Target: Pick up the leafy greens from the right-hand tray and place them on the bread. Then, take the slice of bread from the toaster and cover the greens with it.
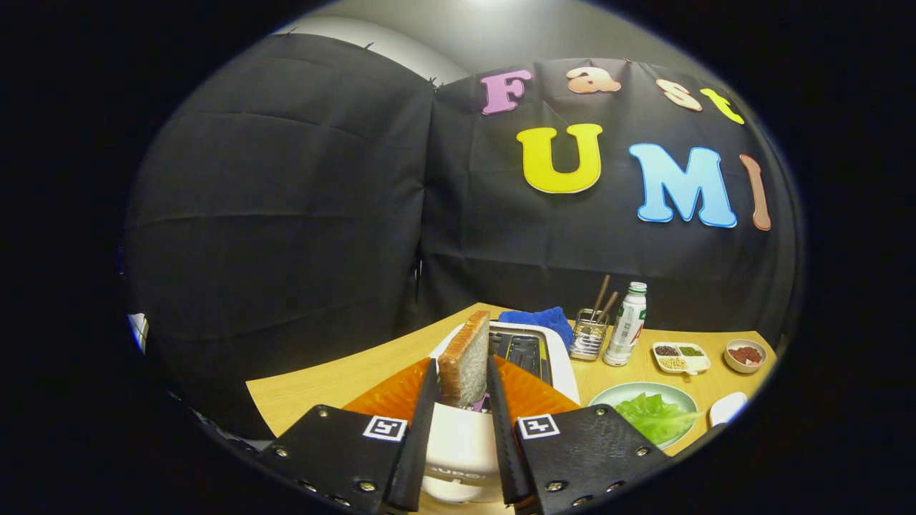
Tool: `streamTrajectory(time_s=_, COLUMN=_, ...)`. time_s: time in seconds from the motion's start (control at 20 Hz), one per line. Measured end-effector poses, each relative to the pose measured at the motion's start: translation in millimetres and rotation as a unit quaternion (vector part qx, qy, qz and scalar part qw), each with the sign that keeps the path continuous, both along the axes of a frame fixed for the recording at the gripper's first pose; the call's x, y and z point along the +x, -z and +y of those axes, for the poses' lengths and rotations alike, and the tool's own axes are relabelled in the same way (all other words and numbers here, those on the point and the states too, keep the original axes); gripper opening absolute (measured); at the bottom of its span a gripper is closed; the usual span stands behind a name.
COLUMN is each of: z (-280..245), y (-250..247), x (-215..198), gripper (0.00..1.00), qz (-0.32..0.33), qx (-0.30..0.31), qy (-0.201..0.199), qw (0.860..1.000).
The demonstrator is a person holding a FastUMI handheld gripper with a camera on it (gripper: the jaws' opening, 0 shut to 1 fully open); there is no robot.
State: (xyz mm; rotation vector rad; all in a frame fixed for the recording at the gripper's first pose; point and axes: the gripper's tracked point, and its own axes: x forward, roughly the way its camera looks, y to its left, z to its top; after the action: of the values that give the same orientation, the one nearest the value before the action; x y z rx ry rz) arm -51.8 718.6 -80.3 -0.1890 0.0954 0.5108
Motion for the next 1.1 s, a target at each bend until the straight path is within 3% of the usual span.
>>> streamTrajectory(time_s=0.2, z=0.5, y=-1.0, x=9.8, gripper=0.42, qz=0.005, qx=0.014, qy=0.014, qw=1.0)
streamTrajectory(time_s=0.3, z=-0.2, y=-5.2, x=13.9, gripper=0.16, qz=0.001, qx=0.019, qy=0.015, qw=1.0)
streamTrajectory(time_s=0.4, z=-0.5, y=-0.6, x=10.5, gripper=0.07, qz=0.012, qx=0.022, qy=0.011, qw=1.0)
streamTrajectory(time_s=1.1, z=-9.4, y=-57.8, x=2.6, gripper=0.07, qz=0.003, qx=0.069, qy=-0.022, qw=0.997)
